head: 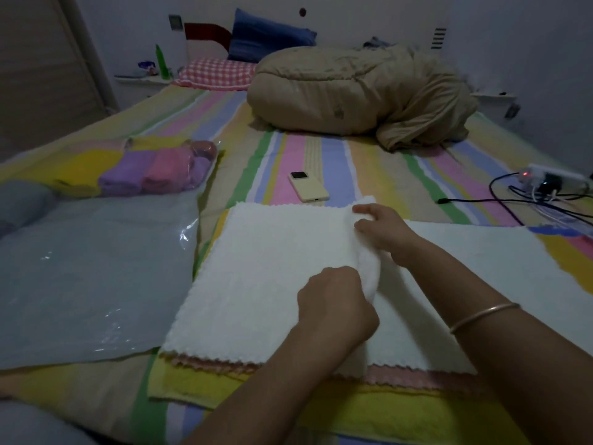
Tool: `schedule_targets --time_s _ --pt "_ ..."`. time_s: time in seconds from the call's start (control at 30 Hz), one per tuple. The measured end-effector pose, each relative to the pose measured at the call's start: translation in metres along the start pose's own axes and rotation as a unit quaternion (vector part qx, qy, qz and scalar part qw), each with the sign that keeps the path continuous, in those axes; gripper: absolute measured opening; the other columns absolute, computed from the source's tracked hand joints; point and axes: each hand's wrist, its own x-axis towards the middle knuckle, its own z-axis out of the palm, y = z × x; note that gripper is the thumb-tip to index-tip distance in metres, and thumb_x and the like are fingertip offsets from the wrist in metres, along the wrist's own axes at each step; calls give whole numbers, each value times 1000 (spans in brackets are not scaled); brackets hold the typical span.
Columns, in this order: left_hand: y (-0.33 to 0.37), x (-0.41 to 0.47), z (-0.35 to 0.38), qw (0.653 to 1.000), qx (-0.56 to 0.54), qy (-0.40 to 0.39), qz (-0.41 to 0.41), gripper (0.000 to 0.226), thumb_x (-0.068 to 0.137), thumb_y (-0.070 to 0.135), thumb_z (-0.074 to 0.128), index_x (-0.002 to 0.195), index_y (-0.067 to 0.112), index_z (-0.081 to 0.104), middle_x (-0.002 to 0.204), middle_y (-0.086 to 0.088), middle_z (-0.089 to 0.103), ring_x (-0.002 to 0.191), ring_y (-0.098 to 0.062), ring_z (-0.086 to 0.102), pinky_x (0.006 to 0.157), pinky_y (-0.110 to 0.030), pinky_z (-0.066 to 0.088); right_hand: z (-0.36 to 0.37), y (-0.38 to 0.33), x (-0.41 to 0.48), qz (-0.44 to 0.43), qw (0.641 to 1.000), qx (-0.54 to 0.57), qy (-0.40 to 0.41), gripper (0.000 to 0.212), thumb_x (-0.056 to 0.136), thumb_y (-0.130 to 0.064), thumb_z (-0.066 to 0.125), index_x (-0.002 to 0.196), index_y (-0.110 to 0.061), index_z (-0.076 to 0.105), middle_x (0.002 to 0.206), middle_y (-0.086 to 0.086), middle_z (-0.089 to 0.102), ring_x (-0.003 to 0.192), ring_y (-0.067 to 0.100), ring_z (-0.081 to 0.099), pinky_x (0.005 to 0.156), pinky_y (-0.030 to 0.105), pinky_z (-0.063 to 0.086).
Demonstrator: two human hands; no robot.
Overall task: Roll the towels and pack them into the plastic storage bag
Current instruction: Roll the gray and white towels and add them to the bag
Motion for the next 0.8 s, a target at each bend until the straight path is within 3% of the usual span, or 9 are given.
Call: schedule_targets --time_s 0.17,0.23,0.3,0.37,0.43,0.57,0.7,0.8 --pt "-65 -17 -27 983 -165 76 -18 13 80 19 57 92 25 58 81 1 67 77 -18 62 66 -30 48 36 -43 18 -26 999 -33 -4 48 90 -17 57 138 -16 50 128 7 52 99 27 58 65 31 50" --pt "-95 -25 -35 972 -208 108 -33 23 83 14 56 101 28 54 78 2 68 68 -14 61 58 -27 44 60 -60 26 -37 997 -68 -9 53 87 -20 61 138 -15 50 132 7 53 108 28 58 83 38 54" --pt "-125 -31 -40 960 -239 142 -44 27 86 13 56 103 33 49 73 5 67 59 -11 60 54 -27 45 89 -77 31 -51 990 -129 -13 54 86 -19 62 138 -13 49 138 11 51 120 29 53 98 42 47" --pt "-149 -34 -41 955 -235 176 -45 25 87 11 57 95 33 49 61 13 63 53 -7 56 53 -28 43 119 -90 35 -49 984 -167 -20 54 86 -18 61 138 -10 49 138 12 51 119 29 53 98 40 47" --pt "-168 -35 -41 955 -216 201 -37 24 87 11 58 87 34 53 65 13 62 55 -7 55 54 -29 42 147 -98 38 -53 976 -211 -32 50 85 -17 59 133 -9 51 136 13 50 118 29 53 94 32 46" --pt "-187 -37 -39 963 -162 214 -30 23 88 10 56 82 31 61 55 16 52 49 -4 46 50 -16 31 190 -98 43 -47 966 -252 -44 51 85 -21 59 134 -13 48 138 13 45 122 31 49 81 28 36" --pt "-195 -38 -36 964 -137 225 -28 27 88 7 54 87 31 67 80 16 60 62 -6 49 62 -16 35 207 -92 43 -68 969 -232 -47 56 90 -37 55 142 -20 42 143 9 43 124 31 50 98 37 43" --pt "-197 -39 -34 967 -118 223 -43 29 87 7 52 95 30 68 93 12 64 80 -15 59 78 -29 45 200 -88 39 -89 992 -84 -39 45 96 -27 46 140 -23 44 141 6 49 116 30 57 98 45 47"
